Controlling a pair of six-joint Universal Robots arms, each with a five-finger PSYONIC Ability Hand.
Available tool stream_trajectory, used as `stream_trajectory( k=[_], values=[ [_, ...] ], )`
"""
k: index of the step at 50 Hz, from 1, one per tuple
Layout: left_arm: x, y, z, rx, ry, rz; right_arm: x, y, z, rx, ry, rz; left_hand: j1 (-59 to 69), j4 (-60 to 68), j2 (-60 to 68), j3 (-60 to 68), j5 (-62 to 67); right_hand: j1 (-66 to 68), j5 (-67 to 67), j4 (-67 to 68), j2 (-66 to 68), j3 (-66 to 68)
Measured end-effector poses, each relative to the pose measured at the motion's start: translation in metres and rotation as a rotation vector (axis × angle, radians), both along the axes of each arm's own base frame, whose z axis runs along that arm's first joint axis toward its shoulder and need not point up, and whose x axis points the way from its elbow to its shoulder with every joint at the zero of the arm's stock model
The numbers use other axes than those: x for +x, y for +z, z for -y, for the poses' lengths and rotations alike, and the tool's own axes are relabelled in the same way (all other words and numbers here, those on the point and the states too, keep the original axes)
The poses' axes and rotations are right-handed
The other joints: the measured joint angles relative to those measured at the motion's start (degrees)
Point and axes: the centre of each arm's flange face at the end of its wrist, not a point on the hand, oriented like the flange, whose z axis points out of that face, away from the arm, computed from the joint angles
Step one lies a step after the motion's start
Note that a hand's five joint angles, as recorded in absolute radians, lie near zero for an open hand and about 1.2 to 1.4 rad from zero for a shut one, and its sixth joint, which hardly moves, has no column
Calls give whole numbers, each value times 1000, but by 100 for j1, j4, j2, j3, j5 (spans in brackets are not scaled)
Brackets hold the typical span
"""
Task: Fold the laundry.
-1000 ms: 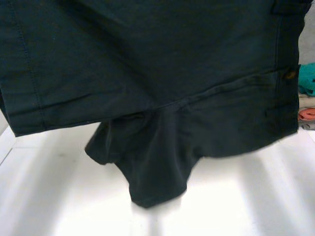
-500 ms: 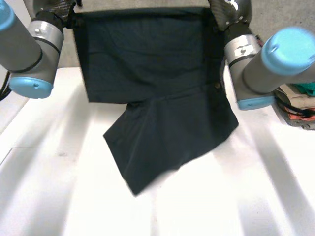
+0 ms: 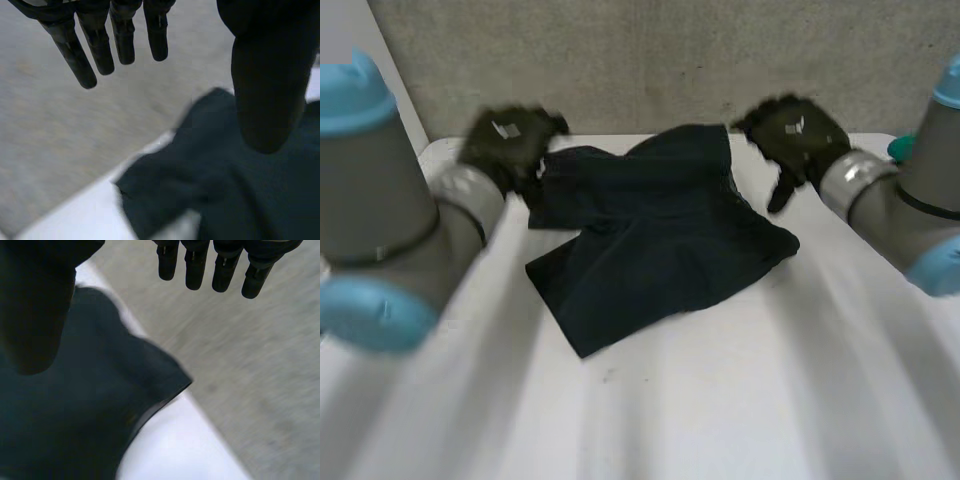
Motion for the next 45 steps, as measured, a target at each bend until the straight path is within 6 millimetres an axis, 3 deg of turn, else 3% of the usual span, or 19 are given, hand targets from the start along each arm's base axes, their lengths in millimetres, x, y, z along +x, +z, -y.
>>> stream_trajectory(
  k=[5, 9, 16, 20, 28, 36, 39, 42, 45],
  values=[
    [-12, -26, -50, 93, -95, 44, -19, -29, -13, 103, 53, -137, 0, 34, 17, 13, 26, 581, 683, 705, 694, 730],
    [-23, -51, -65, 137, -118, 65, -30, -58, -9, 138, 79, -225, -3, 30, 17, 13, 22, 925, 1021, 1035, 794, 1050],
    [-40, -95, -52, 176, -66, 108, -34, -103, 18, 99, 74, -267, 0, 32, 17, 13, 25, 1475, 1561, 1603, 1555, 1588],
    [-45, -113, -42, 202, -40, 137, -31, -118, 32, 55, 68, -252, 0, 33, 17, 13, 26, 1650, 1725, 1773, 1733, 1763],
    [-45, -134, -22, 240, 9, 181, -20, -133, 53, -40, 67, -212, 0, 34, 33, 13, 27, 1800, 1890, 1941, 1904, 1964],
    [-41, -148, -16, 262, 27, 222, -13, -142, 62, -76, 67, -191, 130, 234, 260, 261, 242, 1830, 1910, 1945, 1905, 1977],
    [-41, -151, -15, 262, 29, 232, -12, -146, 64, -77, 67, -189, 1290, 1169, 1252, 1248, 1162, 2374, 2359, 2491, 2475, 2518],
    [-40, -150, -14, 251, 34, 228, -11, -148, 65, -76, 68, -189, 2957, 2989, 3010, 2995, 2938, 4310, 4223, 4397, 4458, 4412],
    [-40, -146, -12, 229, 37, 212, -11, -148, 64, -71, 71, -190, 3863, 3888, 3997, 3887, 3830, 4794, 5230, 5410, 5421, 5401]
  ],
)
